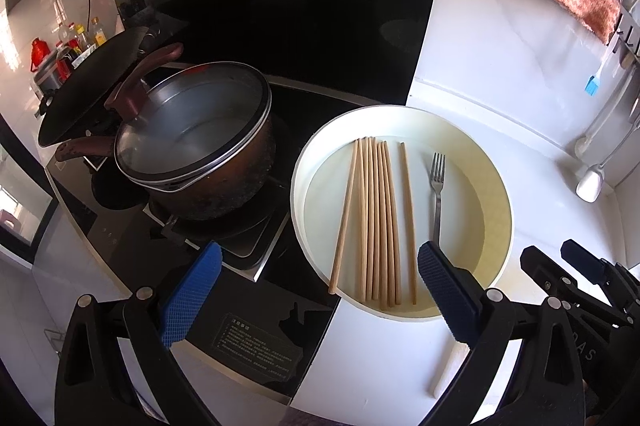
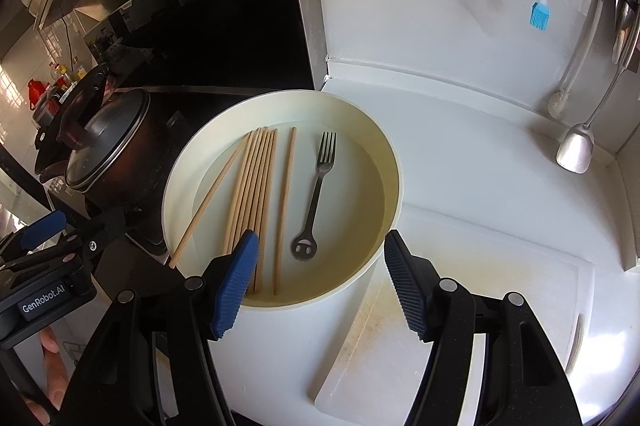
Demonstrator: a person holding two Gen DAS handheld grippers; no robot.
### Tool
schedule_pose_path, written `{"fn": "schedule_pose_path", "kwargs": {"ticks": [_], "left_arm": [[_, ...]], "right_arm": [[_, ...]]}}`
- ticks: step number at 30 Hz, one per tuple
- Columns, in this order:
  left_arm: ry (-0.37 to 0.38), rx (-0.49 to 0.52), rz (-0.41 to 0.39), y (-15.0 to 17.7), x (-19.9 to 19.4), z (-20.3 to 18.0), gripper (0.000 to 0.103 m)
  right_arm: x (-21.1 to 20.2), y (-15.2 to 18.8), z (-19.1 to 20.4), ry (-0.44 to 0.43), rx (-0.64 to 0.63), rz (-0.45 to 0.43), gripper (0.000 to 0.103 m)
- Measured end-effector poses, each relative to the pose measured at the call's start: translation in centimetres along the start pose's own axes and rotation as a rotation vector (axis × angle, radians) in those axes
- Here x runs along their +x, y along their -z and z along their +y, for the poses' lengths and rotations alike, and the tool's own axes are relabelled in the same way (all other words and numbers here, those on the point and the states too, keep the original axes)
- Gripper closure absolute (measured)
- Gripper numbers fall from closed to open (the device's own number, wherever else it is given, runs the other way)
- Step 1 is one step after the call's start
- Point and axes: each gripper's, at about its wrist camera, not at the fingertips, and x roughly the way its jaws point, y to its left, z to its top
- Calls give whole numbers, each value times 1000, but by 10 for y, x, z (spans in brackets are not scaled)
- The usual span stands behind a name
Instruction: Organize utensils
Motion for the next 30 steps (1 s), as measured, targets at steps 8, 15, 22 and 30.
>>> {"fn": "schedule_pose_path", "kwargs": {"ticks": [8,15,22,30], "left_arm": [[-5,-3,-9,2,-6,0,6],[-7,-3,-14,2,-10,2,6],[-9,-4,-20,2,-15,5,6],[-7,0,-24,0,-17,6,6]], "right_arm": [[-6,-2,3,4,-4,-7,40],[-9,-2,5,4,-8,-10,40],[-12,-1,6,4,-12,-16,40],[-13,-1,6,6,-11,-19,40]]}}
